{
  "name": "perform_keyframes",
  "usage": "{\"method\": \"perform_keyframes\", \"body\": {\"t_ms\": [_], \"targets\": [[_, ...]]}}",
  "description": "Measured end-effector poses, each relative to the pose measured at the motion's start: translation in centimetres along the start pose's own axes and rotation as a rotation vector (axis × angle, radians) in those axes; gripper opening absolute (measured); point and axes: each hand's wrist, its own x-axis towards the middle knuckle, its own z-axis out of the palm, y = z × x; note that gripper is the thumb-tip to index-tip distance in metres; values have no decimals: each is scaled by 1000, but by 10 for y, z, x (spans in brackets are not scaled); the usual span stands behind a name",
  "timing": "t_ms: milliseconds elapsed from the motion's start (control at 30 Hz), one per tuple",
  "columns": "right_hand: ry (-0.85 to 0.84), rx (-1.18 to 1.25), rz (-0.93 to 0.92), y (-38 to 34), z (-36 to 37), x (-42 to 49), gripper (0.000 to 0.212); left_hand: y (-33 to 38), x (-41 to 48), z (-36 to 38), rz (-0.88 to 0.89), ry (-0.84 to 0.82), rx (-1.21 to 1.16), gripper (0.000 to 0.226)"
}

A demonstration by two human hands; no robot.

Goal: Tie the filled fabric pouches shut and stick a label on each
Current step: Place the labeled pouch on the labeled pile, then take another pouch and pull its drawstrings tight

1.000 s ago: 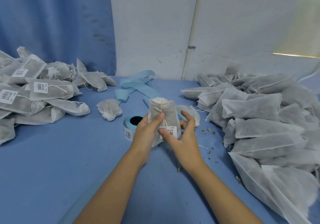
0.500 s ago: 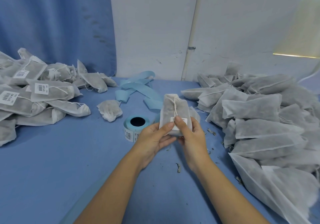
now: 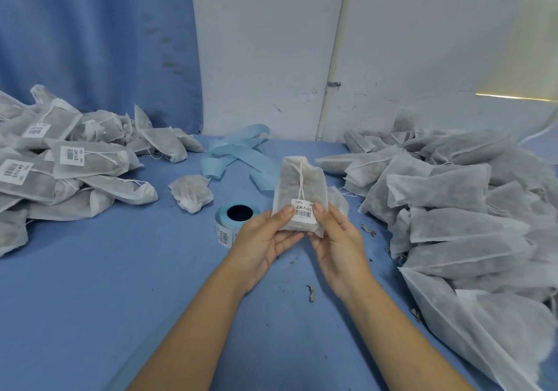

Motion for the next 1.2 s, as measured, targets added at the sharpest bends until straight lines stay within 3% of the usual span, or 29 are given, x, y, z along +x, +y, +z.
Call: {"method": "perform_keyframes", "body": {"t_ms": [167, 200, 300, 367, 567, 733, 933, 1100, 1200], "targets": [[63, -59, -39, 2, -1, 1, 18, 6, 4, 0, 110, 288, 427, 30], [98, -102, -38, 2, -2, 1, 19, 8, 5, -1, 146, 333, 384, 29], [181, -253, -57, 4, -7, 4, 18, 22, 6, -6, 286, 274, -177, 14], [234, -332, -92, 5, -10, 6, 17, 31, 5, -11, 344, 187, -351, 29], [357, -723, -220, 5, -19, 8, 44, 29, 1, -11, 259, 132, -208, 20], [385, -589, -34, 4, -23, 15, 49, 20, 2, -3, 207, 115, 17, 27], [334, -240, 121, -11, -26, 14, 34, 11, 2, -1, 158, 153, 140, 19], [315, -244, 51, -11, -22, 11, 34, 4, 3, 4, 92, 163, 217, 16], [309, -385, -40, -10, -19, 8, 37, -3, 2, 12, 43, 155, 299, 16]]}}
